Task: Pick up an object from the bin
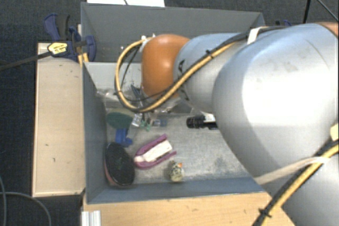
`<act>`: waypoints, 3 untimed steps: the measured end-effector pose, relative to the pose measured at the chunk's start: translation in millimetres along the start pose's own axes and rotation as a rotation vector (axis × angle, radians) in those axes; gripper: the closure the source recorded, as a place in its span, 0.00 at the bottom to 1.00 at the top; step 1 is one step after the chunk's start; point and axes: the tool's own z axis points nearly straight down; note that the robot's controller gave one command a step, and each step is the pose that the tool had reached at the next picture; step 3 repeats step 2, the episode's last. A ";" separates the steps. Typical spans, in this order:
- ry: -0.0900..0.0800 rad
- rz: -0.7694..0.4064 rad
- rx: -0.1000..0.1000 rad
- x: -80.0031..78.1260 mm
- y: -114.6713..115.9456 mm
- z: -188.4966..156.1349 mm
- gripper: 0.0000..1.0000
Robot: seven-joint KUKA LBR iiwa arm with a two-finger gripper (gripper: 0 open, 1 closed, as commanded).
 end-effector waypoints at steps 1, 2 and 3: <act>-0.004 -0.006 0.000 -0.9 0.9 -42.1 1.00; -0.005 -0.010 0.000 -2.0 1.5 -63.8 1.00; -0.005 -0.010 0.000 -2.0 1.5 -63.8 1.00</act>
Offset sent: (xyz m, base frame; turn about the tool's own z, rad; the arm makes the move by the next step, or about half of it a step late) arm -0.0001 0.0000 0.0390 0.0000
